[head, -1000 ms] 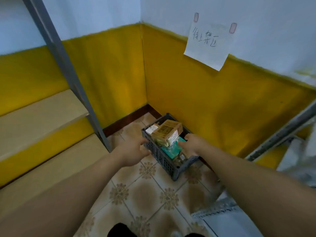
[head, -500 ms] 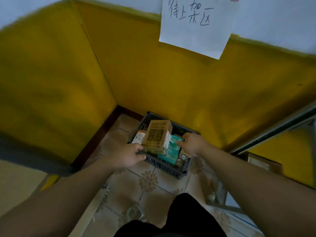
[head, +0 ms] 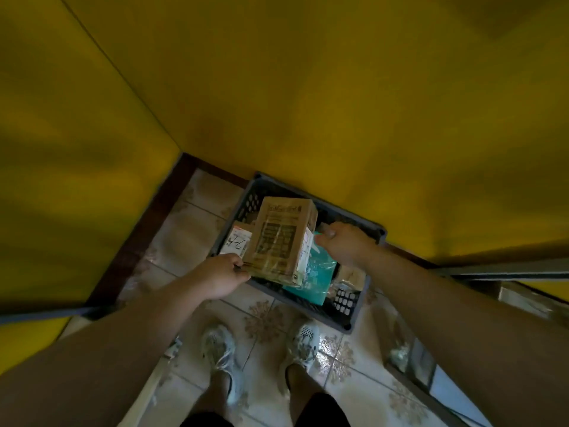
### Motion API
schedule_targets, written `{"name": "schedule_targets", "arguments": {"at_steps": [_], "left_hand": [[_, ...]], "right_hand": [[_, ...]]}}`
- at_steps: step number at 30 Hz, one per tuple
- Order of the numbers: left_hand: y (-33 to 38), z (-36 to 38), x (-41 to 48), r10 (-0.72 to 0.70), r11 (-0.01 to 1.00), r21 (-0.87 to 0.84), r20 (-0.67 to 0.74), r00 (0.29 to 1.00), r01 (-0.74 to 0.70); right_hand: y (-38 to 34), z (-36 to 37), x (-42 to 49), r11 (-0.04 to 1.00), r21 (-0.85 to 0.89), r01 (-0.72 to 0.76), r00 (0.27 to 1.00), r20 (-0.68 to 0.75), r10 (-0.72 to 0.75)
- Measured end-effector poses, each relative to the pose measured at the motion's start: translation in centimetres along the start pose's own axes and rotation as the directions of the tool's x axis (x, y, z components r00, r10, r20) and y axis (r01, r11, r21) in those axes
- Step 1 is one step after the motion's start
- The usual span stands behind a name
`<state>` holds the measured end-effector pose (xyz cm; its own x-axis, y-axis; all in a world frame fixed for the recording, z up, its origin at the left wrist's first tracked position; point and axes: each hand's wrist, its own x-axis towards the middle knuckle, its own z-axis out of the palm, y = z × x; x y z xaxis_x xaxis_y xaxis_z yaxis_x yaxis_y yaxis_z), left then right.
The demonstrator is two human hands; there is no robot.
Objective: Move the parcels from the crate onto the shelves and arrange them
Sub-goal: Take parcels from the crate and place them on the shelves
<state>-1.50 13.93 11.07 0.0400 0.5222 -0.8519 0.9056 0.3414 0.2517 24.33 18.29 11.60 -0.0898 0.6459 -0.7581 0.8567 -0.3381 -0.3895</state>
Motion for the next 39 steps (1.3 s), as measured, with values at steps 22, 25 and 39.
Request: {"name": "schedule_targets", "arguments": {"at_steps": [22,25,39], "left_hand": [[-3.1,5.2,21.6,-0.128,0.674,-0.734,0.004,0.992,0.089],[-3.2,5.0,21.1,-0.11,0.616,-0.784,0.012,0.994,0.078],[-4.3,3.9,19.7,0.009,0.515,-0.857,0.024,1.0,0.016]], "right_hand": [[3.4,11.6,18.7,0.759,0.651,-0.024,0.985,-0.115,0.129],[3.1,11.4,18.3,0.702,0.712,0.0,0.976,-0.151,0.154],[2.6,12.3,17.2,0.481,0.872,-0.089,0.974,-0.025,0.224]]}}
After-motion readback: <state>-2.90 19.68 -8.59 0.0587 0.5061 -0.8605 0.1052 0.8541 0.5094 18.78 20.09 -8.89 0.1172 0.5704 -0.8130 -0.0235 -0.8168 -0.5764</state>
